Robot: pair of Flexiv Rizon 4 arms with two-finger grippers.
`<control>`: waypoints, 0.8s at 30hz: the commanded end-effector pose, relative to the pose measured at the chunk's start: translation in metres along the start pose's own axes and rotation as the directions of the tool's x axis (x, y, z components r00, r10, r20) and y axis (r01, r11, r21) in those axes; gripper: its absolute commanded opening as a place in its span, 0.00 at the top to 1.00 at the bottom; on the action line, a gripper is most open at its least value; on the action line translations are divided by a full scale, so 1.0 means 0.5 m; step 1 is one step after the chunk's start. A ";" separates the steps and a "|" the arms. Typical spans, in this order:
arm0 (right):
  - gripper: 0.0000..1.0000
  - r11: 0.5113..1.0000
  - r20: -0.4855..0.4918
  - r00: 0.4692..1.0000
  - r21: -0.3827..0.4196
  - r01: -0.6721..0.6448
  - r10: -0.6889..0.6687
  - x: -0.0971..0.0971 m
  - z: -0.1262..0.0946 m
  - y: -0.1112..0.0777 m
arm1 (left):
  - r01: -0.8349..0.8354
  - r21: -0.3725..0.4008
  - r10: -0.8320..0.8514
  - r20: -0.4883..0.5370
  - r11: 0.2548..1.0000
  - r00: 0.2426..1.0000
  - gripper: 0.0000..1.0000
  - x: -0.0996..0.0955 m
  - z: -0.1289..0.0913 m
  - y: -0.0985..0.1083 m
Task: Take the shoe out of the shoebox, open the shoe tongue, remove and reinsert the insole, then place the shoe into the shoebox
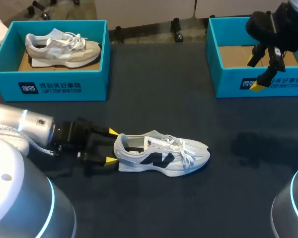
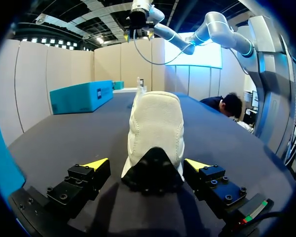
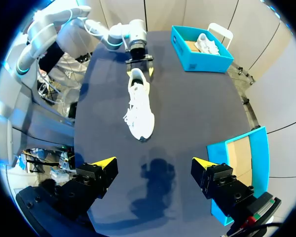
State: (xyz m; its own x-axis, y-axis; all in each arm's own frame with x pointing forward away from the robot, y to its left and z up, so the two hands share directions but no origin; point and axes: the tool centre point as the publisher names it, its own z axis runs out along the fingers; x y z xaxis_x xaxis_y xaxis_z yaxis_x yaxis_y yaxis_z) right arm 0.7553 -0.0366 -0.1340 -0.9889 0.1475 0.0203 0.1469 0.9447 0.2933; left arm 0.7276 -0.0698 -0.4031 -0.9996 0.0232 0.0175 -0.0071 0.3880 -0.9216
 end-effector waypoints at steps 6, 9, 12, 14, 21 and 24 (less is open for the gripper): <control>0.00 1.000 -0.004 1.000 0.004 0.000 0.000 -0.004 0.001 0.003 | 0.008 0.001 -0.008 -0.006 1.000 1.000 0.00 0.006 0.044 -0.006; 0.00 1.000 -0.004 1.000 0.004 0.000 0.000 -0.004 0.001 0.003 | 0.018 0.013 -0.018 0.004 1.000 1.000 0.00 0.008 0.051 -0.008; 0.00 1.000 -0.004 1.000 0.004 0.000 0.000 -0.004 0.001 0.003 | 0.015 0.019 -0.015 0.013 1.000 1.000 0.00 0.010 0.058 -0.009; 0.00 1.000 -0.004 1.000 0.004 0.000 0.000 -0.004 0.001 0.003 | 0.015 0.021 -0.015 0.011 1.000 1.000 0.00 0.012 0.064 -0.010; 0.00 1.000 -0.004 1.000 0.004 0.000 0.000 -0.004 0.001 0.003 | 0.018 0.023 -0.018 0.007 1.000 1.000 0.00 0.015 0.081 -0.013; 0.00 1.000 -0.004 1.000 0.004 0.000 0.000 -0.004 0.001 0.003 | 0.021 0.019 -0.021 0.014 1.000 1.000 0.00 0.015 0.086 -0.012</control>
State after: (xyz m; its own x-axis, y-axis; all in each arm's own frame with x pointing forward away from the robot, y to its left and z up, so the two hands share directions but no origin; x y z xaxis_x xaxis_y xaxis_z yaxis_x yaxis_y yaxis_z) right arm 0.7553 -0.0366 -0.1340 -0.9889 0.1475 0.0203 0.1469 0.9447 0.2933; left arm 0.7193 -0.1068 -0.4120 -0.9994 0.0105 0.0324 -0.0263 0.3677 -0.9296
